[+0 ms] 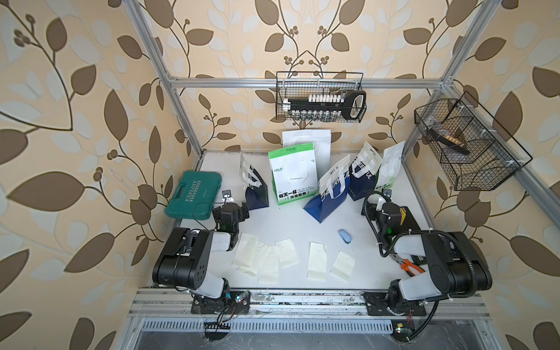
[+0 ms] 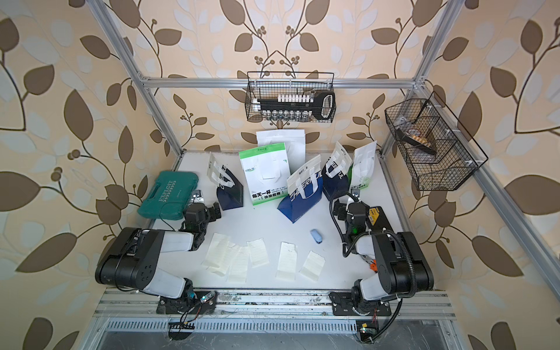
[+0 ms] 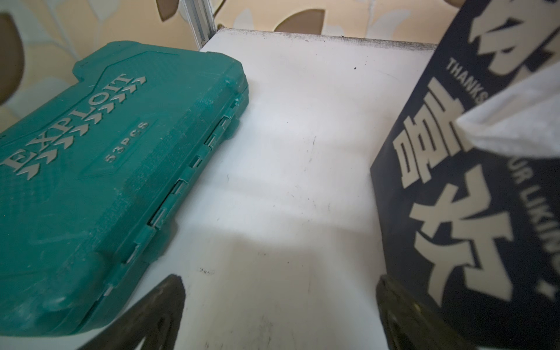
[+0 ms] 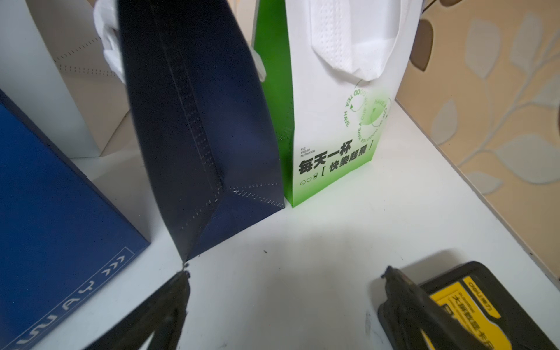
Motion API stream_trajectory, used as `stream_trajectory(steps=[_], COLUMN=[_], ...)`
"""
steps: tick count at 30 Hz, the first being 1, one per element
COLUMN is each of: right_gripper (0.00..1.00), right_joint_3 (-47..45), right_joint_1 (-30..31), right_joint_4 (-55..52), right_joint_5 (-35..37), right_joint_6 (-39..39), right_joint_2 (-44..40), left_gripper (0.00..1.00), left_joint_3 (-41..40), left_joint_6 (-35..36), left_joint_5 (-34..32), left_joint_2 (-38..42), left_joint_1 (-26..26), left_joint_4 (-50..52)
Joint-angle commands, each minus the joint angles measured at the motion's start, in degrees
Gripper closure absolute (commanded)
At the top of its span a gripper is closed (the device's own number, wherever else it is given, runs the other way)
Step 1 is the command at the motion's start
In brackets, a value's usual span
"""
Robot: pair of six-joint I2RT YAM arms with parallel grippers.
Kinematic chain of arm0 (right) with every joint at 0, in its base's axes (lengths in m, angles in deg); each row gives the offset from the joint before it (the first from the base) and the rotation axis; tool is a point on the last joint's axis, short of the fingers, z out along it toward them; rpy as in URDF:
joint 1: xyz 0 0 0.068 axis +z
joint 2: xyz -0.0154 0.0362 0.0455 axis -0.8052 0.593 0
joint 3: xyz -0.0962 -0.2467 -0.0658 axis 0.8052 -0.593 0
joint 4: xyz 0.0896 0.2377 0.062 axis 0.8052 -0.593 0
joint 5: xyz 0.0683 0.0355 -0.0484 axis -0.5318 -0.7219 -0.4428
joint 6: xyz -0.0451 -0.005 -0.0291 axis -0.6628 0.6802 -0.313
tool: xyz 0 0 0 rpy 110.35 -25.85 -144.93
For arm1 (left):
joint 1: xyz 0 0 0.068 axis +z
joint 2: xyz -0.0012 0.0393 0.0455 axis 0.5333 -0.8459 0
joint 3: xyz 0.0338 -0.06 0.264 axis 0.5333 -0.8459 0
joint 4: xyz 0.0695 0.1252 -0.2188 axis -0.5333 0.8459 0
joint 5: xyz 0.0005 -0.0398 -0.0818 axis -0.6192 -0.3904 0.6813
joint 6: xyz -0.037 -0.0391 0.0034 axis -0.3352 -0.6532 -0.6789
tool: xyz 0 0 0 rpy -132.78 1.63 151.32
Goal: Staple the receipts to the bags
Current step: Pick up the takeout bag at the center of the board.
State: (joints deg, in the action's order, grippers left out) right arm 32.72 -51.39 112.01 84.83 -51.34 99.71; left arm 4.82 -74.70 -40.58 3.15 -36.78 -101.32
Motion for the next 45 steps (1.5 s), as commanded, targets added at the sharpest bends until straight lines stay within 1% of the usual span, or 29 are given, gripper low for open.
stream_trajectory(steps=[1, 19, 21, 22, 23, 24, 26, 27, 28, 29, 30, 31, 34, 35, 36, 37, 38, 39, 40, 41, 42, 43, 44, 45], right_gripper=[0.0, 0.0, 0.0, 0.0, 0.0, 0.0, 0.0, 0.0, 0.0, 0.0, 0.0, 0.0, 0.0, 0.0, 0.0, 0.0, 0.0, 0.0, 0.0, 0.0, 0.0, 0.0, 0.02, 0.01], right_joint_3=[1.37, 1.58, 1.45, 1.06, 0.76, 0.93, 3.23, 5.2, 6.14, 6.82, 7.61, 7.93, 8.97, 9.49, 10.29, 11.09, 12.5, 15.14, 17.77, 19.48, 19.39, 19.21, 19.14, 18.71], right_joint_1=[0.23, -0.01, -0.49, -0.55, -0.55, -0.41, -0.41, -0.51, -0.52, -0.5, -0.5, -0.46, -0.47, -0.4, -0.46, -0.47, -0.5, -0.53, -0.61, -1.37, -2.4, -2.6, -2.59, -2.54], right_joint_4=[1.22, 0.88, 0.9, 1.45, 2.04, 0.52, -8.93, -15.14, -18.02, -20.53, -24.14, -26.46, -34.58, -37.47, -39.98, -42.27, -46.35, -55.26, -64.85, -69.6, -65.64, -63.73, -63.78, -64.24], right_joint_5=[0.82, 0.06, -0.82, -0.65, -0.47, -0.28, 1.74, 3.44, 4.1, 4.29, 4.76, 5.39, 8.86, 10.43, 12.05, 13.84, 16.25, 19.52, 22.62, 20.5, 11.93, 7.83, 6.11, 5.47], right_joint_6=[-0.37, -0.18, 0.18, 0.04, -0.02, -0.09, 1.03, 2.68, 3.26, 4.03, 5.53, 6.66, 11.96, 14.26, 17.01, 19.74, 25.8, 35.59, 44.55, 49.02, 41.05, 38.29, 39.04, 41.36], right_joint_2=[0.8, 1.03, 0.87, 0.62, -0.14, -1.65, -6.85, -9.16, -10.39, -11.93, -13.62, -15.18, -20.48, -22.01, -22.97, -23.67, -24.36, -24.86, -24.9, -24.94, -24.97, -24.91, -25.22, -25.69], left_gripper=[0.01, 0.01, 0.01, 0.01, 0.01, 0.01, 0.01, 0.01, 0.01, 0.01, 0.01, 0.01, 0.01, 0.01, 0.01, 0.01, 0.01, 0.01, 0.01, 0.01, 0.01, 0.01, 0.01, 0.01], left_joint_3=[0.84, 0.76, 0.48, 0.49, 0.04, -1.15, -3.48, -2.67, -0.44, 3.27, 6.07, 7.53, 10.45, 11.72, 13.7, 15.83, 18.42, 20.69, 22.17, 23.41, 24.18, 24.9, 25.57, 25.87], left_joint_6=[1.1, 0.95, 0.88, 0.22, 0.12, 0.97, 0.74, 0.48, -1.73, -5.33, -7.97, -10.17, -20.9, -27.92, -38.78, -47.62, -56.08, -60.75, -62.29, -63.44, -62.95, -60.88, -58.72, -56.52], left_joint_5=[-1.11, -0.77, -1.01, -2.47, -1.91, -1.34, -0.65, -3.63, -7.72, -12.14, -15.32, -17.63, -22.54, -25.65, -28.68, -30.21, -30.09, -29.56, -28.72, -26.74, -24.3, -21.8, -19.8, -18.14], left_joint_2=[0.33, 0.4, 0.76, 1.37, 2.43, 2.91, 6.35, 7.52, 9.53, 12.15, 14.13, 15.72, 22.53, 24.75, 26.67, 28.05, 29.29, 30.19, 30.79, 31.29, 31.58, 31.95, 32.41, 33.15], left_joint_1=[-0.33, -0.01, -0.01, 0.03, 0.07, 0.07, 0.07, -0.04, -0.06, 0.13, 0.42, 0.43, 0.43, 0.43, 0.49, 0.54, 0.87, 1.08, 1.2, 1.22, 1.66, 2.1, 2.26, 2.27], left_joint_4=[-2.37, -2.59, -2.9, -2.1, -2.34, -4.64, -5.77, -4.7, 0.74, 11.1, 18.43, 22.51, 34.66, 39.46, 47.26, 54.31, 62.61, 68.49, 71.27, 73.51, 74.06, 73.93, 73.55, 72.7])
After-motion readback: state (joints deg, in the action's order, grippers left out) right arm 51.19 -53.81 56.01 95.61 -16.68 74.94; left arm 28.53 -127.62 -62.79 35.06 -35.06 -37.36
